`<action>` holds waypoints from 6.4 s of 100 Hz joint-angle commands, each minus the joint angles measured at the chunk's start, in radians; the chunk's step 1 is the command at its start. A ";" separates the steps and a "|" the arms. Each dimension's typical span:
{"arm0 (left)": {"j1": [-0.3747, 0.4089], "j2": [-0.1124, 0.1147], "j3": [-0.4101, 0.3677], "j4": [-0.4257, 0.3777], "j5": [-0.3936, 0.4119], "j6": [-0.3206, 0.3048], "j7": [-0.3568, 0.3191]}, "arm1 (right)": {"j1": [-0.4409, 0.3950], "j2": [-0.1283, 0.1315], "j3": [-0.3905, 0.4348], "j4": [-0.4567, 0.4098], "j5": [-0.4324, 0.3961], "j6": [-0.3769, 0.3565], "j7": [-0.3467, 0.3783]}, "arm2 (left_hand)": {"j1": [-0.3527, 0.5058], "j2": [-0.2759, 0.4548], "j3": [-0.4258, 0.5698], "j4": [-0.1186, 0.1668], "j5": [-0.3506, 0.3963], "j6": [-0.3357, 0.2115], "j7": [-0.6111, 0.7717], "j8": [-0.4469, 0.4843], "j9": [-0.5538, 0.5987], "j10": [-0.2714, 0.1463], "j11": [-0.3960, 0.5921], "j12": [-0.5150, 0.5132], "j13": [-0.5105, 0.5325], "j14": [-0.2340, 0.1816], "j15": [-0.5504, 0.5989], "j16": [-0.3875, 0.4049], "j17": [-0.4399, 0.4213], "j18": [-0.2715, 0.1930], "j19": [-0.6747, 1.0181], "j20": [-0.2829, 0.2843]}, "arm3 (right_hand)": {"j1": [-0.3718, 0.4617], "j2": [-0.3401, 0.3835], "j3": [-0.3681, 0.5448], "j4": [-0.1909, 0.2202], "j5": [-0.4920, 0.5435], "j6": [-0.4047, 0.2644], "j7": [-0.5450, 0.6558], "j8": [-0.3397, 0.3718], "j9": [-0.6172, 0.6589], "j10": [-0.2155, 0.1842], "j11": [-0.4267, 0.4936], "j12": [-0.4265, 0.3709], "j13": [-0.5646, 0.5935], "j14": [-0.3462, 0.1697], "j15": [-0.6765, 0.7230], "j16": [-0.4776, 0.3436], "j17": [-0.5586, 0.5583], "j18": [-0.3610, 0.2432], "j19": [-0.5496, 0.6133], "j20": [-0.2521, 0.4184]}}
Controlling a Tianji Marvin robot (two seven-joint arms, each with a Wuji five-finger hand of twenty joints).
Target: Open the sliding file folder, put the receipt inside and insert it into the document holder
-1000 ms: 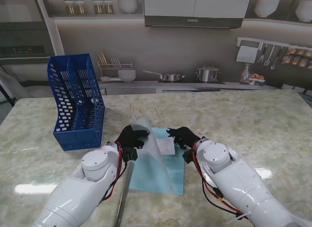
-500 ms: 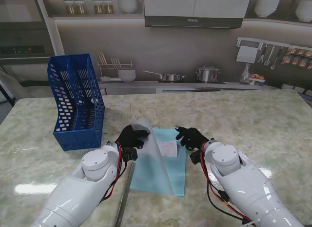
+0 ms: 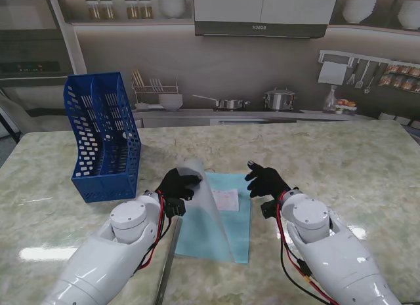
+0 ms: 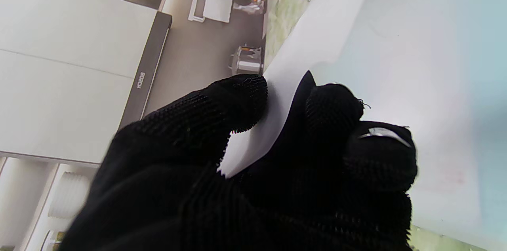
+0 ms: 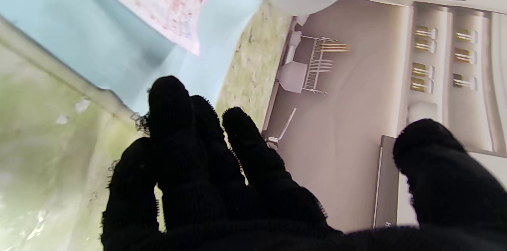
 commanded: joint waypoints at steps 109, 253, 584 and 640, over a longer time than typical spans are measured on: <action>-0.041 -0.030 0.052 0.015 0.010 0.036 0.066 | 0.013 -0.033 -0.040 0.106 0.216 -0.065 0.123 | 0.304 0.091 -0.245 -0.252 0.174 0.071 -0.295 -0.180 0.024 0.165 -0.225 -0.162 0.034 0.230 -0.029 -0.178 0.175 -0.223 0.037 -0.100 | -0.154 0.123 -0.104 -0.042 0.000 0.047 -0.041 -0.119 -0.009 0.034 -0.173 -0.209 -0.012 0.078 -0.396 -0.225 0.111 -0.003 -0.312 -0.347; -0.075 -0.067 0.106 0.056 -0.017 0.052 0.130 | 0.026 -0.023 -0.025 0.127 0.248 -0.053 0.210 | -0.075 0.161 -0.296 -0.240 0.222 0.060 -0.466 -0.149 0.008 0.112 -0.207 -0.190 0.023 0.217 -0.008 -0.184 0.174 -0.269 0.036 -0.119 | -0.120 0.138 -0.148 -0.041 0.007 0.036 -0.032 -0.115 -0.004 0.035 -0.185 -0.202 -0.021 0.089 -0.394 -0.218 0.119 -0.013 -0.310 -0.347; 0.028 -0.023 -0.029 -0.002 0.047 0.053 0.132 | 0.085 -0.037 -0.102 0.140 0.099 0.171 0.106 | -0.306 0.237 -0.336 -0.298 0.091 0.048 -0.963 -0.365 -0.221 0.137 -0.310 -0.200 -0.223 0.280 -0.156 -0.064 -0.068 -0.163 -0.063 0.073 | 0.855 -0.080 0.255 -0.118 0.114 -0.209 0.598 0.093 0.209 0.009 0.468 0.314 0.483 -0.240 0.624 0.055 0.752 -0.341 0.456 -0.210; 0.028 -0.033 -0.036 0.007 0.078 0.063 0.190 | 0.089 -0.035 -0.116 0.139 0.065 0.146 0.092 | -0.271 0.252 -0.369 -0.288 0.080 0.069 -0.962 -0.350 -0.317 0.149 -0.365 -0.220 -0.364 0.287 -0.233 -0.088 -0.188 -0.100 -0.170 0.078 | 0.768 -0.044 0.372 -0.069 0.223 -0.410 0.694 0.270 0.234 -0.008 0.490 0.387 0.503 -0.280 0.681 0.048 0.778 -0.330 0.474 -0.214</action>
